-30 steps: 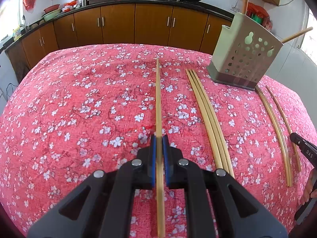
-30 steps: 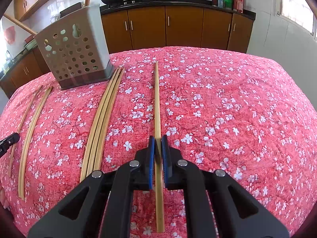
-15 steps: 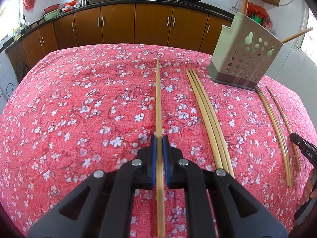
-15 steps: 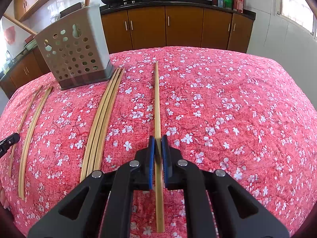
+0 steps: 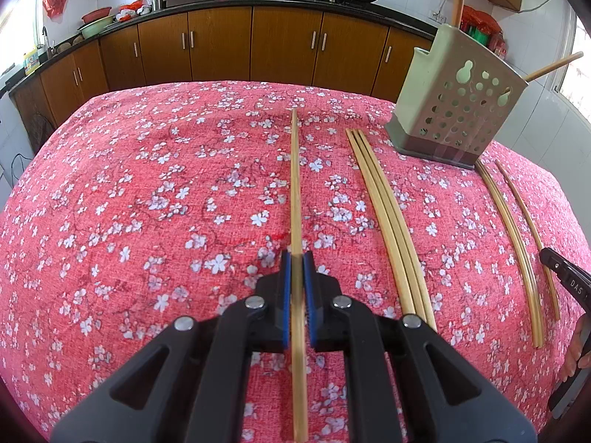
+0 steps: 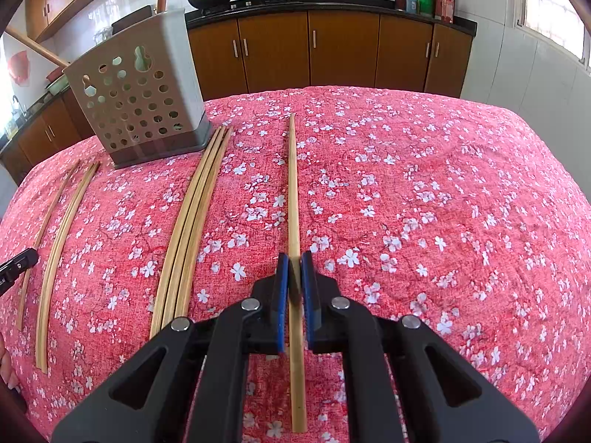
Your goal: Organize utensils
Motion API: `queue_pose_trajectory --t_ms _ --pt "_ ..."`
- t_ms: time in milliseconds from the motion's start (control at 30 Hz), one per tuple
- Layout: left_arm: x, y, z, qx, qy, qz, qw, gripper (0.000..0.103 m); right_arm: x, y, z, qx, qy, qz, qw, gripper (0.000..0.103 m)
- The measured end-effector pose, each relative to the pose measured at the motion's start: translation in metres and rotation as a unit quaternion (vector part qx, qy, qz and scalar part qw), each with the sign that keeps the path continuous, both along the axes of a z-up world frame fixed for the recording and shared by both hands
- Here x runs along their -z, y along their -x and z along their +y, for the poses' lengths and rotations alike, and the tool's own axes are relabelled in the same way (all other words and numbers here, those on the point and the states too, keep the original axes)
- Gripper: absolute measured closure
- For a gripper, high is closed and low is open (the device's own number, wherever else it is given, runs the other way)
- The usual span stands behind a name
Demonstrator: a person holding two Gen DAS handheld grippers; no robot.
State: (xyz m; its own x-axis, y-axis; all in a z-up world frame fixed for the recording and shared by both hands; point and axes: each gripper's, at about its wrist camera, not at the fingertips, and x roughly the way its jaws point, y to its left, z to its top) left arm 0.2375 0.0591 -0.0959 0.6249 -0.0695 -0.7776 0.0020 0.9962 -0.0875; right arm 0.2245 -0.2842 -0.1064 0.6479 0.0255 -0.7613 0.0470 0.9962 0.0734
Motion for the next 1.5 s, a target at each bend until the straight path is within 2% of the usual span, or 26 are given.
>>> queue_pose_trajectory --t_ms 533,667,833,933,1033,1267,1333,1500 --pt "-0.001 0.001 0.0 0.0 0.0 0.0 1.0 0.092 0.0 0.0 -0.001 0.0 -0.001 0.0 1.0 0.094" --pt "-0.002 0.009 -0.007 0.007 -0.027 0.002 0.9996 0.092 0.0 0.006 -0.003 0.0 -0.012 0.0 1.0 0.094" --pt "-0.002 0.022 -0.005 0.009 -0.028 0.001 0.9996 0.093 0.0 0.012 -0.011 0.003 -0.046 -0.002 0.999 0.095" --pt "-0.006 0.024 -0.011 0.019 -0.059 0.004 0.9981 0.094 -0.011 0.018 -0.013 0.008 -0.05 -0.018 0.999 0.095" --pt "-0.025 0.032 -0.011 0.023 -0.065 -0.021 0.9974 0.094 -0.036 0.028 -0.014 0.007 -0.042 -0.061 0.997 0.095" --pt "-0.106 0.045 -0.007 0.017 -0.041 -0.116 0.9923 0.095 -0.102 0.044 -0.013 0.006 -0.031 -0.167 0.985 0.095" --pt "-0.127 0.044 -0.006 0.014 -0.027 -0.141 0.9896 0.095 -0.114 0.045 -0.017 0.009 -0.032 -0.184 0.982 0.095" --pt "-0.157 0.035 -0.002 0.015 -0.006 -0.162 0.9867 0.095 -0.129 0.048 -0.016 0.011 -0.034 -0.202 0.979 0.095"
